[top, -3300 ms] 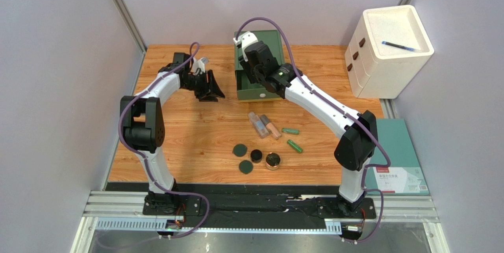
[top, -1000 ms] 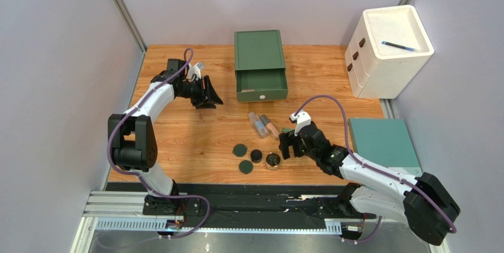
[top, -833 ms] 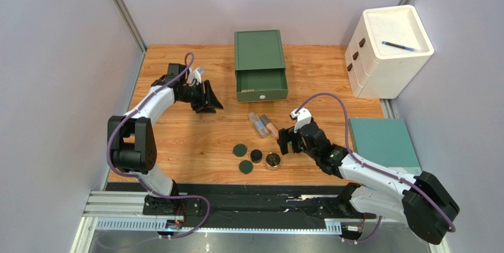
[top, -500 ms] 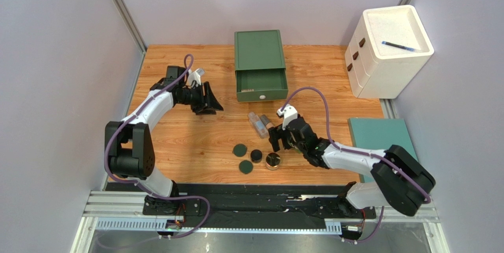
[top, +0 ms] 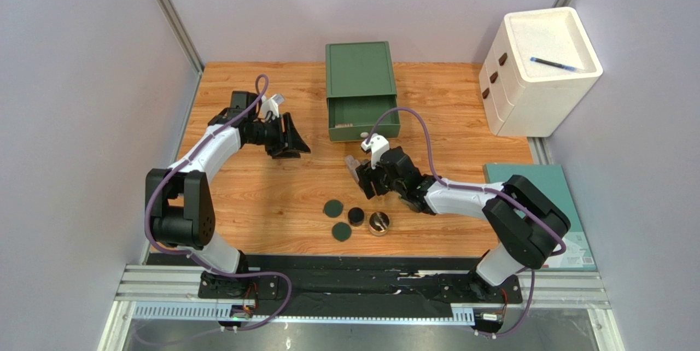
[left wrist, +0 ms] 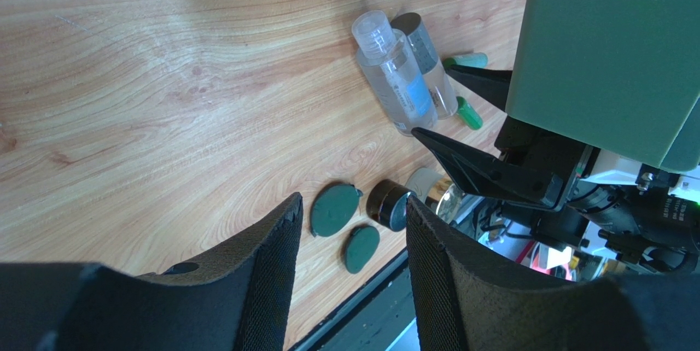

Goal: Organize the makeup

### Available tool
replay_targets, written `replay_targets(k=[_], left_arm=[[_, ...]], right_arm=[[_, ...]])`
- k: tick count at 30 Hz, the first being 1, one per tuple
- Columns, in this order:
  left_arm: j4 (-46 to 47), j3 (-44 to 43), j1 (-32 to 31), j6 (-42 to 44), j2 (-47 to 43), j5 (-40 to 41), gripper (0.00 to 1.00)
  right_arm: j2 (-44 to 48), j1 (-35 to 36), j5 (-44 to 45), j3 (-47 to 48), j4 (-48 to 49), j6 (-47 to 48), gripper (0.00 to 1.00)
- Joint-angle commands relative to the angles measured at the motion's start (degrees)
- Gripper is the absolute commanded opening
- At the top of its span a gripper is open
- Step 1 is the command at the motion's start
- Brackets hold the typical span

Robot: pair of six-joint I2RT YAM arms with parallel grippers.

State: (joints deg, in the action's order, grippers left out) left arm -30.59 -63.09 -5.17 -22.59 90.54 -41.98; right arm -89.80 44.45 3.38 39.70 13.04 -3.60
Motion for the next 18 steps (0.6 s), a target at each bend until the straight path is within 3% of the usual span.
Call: replay_targets(k=[1,18], left_arm=[[0.97,-0.98,-0.19,0.79,-0.98,-0.91,0.55],[0.18,-1.68,-0.37,1.85,0.34,-0.56,0.56]], right_arm=[[1.81,0.11,-0.21,0.38,2.43,1.4,0.67],[3.41,-2.61,-1.62,-6.48,4.45,2.28,0.66]])
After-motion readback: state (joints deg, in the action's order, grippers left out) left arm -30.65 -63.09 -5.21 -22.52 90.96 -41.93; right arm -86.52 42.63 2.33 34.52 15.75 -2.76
